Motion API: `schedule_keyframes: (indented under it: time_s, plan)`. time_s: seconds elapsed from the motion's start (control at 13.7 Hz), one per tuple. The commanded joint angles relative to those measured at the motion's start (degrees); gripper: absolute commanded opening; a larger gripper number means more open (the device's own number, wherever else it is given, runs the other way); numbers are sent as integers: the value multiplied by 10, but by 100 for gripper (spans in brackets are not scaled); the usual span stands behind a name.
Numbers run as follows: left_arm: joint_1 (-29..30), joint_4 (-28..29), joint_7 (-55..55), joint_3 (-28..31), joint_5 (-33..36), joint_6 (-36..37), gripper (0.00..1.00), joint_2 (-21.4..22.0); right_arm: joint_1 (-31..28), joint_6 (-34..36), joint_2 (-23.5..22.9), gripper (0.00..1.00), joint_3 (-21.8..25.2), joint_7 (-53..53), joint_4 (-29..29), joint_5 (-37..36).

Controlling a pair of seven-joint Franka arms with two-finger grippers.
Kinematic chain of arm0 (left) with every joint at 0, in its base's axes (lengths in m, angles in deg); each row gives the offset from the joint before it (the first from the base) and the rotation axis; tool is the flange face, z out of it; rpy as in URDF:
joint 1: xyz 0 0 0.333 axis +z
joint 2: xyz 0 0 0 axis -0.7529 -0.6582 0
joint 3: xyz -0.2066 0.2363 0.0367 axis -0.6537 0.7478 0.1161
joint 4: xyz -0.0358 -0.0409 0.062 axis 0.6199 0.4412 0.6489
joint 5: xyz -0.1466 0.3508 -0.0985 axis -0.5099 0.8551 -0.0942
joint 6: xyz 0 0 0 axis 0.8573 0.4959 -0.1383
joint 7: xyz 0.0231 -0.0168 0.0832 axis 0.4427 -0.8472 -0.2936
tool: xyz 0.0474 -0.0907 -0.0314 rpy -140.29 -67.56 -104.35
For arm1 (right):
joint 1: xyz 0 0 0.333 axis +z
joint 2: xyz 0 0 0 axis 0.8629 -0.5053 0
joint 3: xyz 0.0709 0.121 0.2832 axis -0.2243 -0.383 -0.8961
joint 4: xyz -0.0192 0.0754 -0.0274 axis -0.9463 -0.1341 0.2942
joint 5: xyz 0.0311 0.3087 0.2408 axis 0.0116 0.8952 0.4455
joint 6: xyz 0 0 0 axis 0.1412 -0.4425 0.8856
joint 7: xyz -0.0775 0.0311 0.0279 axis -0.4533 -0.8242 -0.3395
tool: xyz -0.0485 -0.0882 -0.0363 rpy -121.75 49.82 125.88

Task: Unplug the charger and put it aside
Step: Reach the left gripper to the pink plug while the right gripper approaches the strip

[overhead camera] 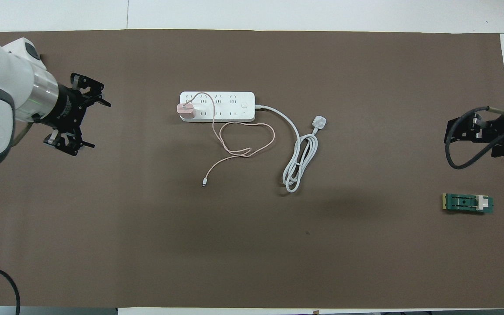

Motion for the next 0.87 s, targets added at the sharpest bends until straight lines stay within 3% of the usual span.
schedule_keyframes:
  time_s: [0.0,0.15,0.36,0.58,0.8]
  plan:
    - [-16,-97,-173,5,11,-17,100,-104,0,-43,5,100,-9,199,10,1]
    - [-42,-125,-213,2,42,-20,100,-158,13,-56,-2,100,-10,335,14,32]
    - [-59,-225,-305,-14,73,-3,100,-249,37,-59,-30,100,-10,484,4,62]
    - [-83,-233,-325,-14,93,-23,100,-276,76,-60,-94,100,-10,621,-53,86]
    - [-91,-232,-333,-15,102,-44,100,-277,107,-60,-162,99,-10,666,-118,98]
